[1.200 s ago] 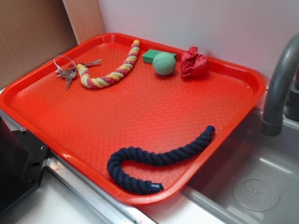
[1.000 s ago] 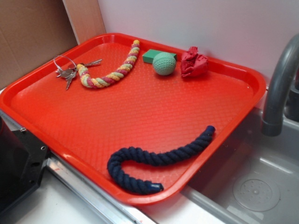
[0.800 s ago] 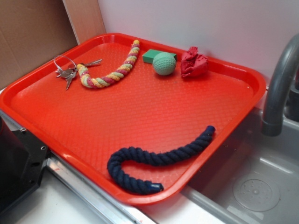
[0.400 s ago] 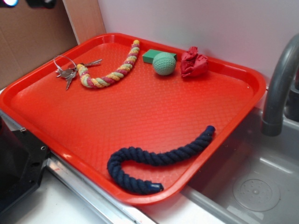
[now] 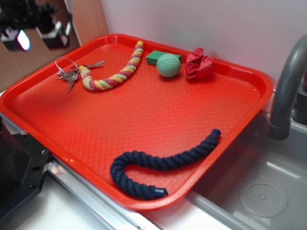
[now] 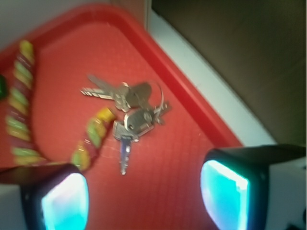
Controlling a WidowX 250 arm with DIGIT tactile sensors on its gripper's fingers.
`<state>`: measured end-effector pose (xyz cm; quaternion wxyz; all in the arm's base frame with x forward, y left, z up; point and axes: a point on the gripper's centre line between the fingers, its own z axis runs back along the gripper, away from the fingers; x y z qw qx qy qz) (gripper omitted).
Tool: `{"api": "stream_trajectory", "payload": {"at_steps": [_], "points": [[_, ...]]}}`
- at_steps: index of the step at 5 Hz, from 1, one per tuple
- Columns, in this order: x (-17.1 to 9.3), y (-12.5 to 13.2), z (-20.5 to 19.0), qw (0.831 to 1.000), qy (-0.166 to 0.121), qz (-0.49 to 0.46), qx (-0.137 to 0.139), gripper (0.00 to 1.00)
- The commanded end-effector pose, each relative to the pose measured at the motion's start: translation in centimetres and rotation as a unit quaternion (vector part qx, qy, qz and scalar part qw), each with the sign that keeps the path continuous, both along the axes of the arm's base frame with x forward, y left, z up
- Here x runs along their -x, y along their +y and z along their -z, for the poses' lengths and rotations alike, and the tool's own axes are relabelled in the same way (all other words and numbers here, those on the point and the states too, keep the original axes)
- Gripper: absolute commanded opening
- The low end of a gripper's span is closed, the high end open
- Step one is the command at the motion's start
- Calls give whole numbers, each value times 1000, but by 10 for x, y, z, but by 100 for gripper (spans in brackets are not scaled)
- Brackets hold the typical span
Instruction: Grab the silver keys.
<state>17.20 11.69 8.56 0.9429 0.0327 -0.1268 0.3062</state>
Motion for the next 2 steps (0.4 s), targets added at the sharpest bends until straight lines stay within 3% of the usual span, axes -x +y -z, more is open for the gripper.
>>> {"api": "stream_trajectory", "payload": {"at_steps": [1,2], "points": [[9,34,36,998,-55,15,-16,100],[-3,48,38,998,-69,9,-12,100]]}}
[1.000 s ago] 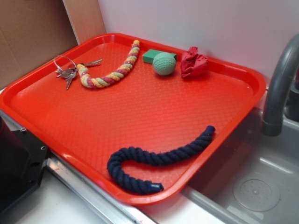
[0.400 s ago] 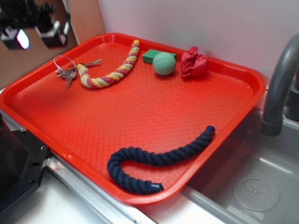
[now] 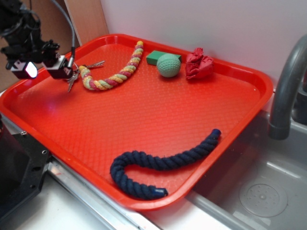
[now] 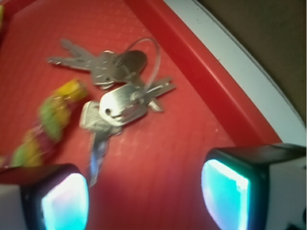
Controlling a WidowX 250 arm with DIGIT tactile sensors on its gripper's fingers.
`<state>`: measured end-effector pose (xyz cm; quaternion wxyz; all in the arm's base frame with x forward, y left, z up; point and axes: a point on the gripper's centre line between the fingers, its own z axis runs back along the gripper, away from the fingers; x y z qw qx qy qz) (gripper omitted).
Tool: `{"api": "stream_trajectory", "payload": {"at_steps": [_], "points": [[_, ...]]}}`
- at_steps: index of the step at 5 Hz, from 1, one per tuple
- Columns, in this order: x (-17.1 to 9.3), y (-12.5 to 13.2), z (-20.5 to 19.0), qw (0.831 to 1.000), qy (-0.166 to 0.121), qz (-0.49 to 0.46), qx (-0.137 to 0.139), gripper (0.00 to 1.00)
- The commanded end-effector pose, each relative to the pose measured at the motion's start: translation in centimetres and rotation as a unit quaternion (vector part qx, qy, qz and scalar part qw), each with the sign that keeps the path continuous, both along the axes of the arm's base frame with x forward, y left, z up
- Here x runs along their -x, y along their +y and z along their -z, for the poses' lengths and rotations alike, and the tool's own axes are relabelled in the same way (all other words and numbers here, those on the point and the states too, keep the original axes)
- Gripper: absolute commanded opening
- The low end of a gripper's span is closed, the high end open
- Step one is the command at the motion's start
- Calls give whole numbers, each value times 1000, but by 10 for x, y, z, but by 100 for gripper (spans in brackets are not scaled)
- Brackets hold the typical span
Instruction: Grab the silver keys.
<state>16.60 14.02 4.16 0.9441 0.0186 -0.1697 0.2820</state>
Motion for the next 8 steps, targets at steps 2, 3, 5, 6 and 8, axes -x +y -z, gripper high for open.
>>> {"api": "stream_trajectory", "payload": {"at_steps": [2,3,5,6,8], "points": [[-31,13,-34,998,-63,-11,6,100],[-34,18,-35,998,-57,-18,-2,100],[-33,29,-6,1000,-15,-26,0,100],[-36,23,8,1000,0,-27,7,96],[-42,14,11,1000,14,-14,-12,0]]}}
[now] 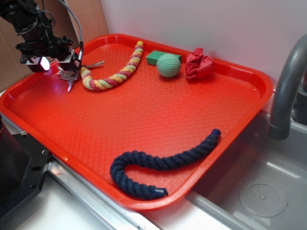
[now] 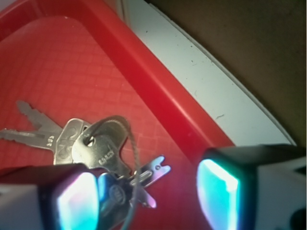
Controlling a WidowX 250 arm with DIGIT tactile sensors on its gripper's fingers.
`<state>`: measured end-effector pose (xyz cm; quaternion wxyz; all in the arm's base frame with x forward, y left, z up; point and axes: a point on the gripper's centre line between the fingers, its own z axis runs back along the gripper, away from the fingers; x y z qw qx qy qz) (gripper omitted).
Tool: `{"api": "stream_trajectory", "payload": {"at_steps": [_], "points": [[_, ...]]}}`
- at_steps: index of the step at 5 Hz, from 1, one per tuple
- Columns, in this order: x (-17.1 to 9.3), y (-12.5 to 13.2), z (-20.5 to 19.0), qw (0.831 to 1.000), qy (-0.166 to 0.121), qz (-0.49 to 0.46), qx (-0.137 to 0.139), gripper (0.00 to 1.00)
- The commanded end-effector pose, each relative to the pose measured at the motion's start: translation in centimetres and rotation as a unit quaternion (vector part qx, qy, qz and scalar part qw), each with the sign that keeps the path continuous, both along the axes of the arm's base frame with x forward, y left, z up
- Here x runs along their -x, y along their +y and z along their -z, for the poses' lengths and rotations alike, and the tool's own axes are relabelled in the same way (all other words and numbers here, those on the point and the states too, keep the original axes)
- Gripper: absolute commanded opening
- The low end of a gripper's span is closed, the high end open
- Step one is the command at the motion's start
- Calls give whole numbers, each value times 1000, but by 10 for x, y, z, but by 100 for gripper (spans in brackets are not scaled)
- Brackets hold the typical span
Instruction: Grab the silver keys.
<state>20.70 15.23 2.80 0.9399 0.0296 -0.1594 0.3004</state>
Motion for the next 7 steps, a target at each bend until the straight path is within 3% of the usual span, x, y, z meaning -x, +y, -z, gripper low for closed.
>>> {"api": "stream_trajectory", "payload": {"at_steps": [1,2,3,4,5,6,7], "points": [[2,2,-4,1000,0,12,0,0],[7,-3,-9,1000,-5,24,-11,0],[16,-20,-43,997,-16,62,-31,0],[22,-65,-94,984,4,179,6,0],[36,-107,-148,965,35,251,67,0],[38,-152,-191,946,71,301,98,0],[41,-175,-204,922,92,367,87,0]]}}
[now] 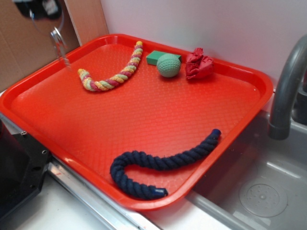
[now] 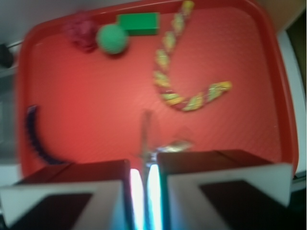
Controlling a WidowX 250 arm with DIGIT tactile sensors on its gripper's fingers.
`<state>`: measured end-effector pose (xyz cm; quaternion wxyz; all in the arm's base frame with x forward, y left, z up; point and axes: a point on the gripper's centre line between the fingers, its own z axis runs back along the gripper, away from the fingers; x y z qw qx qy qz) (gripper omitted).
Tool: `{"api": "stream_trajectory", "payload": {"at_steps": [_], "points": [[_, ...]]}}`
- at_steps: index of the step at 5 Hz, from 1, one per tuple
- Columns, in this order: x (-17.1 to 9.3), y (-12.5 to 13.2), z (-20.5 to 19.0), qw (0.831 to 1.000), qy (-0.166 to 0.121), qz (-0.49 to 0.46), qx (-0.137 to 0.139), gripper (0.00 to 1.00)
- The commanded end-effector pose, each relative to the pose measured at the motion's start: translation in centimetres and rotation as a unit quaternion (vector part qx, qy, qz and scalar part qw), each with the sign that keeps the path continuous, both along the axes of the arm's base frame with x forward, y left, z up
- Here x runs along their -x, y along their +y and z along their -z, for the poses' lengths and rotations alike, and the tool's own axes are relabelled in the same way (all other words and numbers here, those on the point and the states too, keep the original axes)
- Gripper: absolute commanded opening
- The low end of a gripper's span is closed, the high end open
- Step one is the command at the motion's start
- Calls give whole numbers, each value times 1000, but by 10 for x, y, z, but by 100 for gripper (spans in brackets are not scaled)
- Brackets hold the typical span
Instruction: Grab the silver keys.
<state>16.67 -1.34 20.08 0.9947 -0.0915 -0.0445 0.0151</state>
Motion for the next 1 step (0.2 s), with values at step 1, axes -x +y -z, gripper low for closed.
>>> {"api": "stream_trajectory", "payload": {"at_steps": [1], "points": [[4,-14,-30,997,-9,76,-9,0]]}}
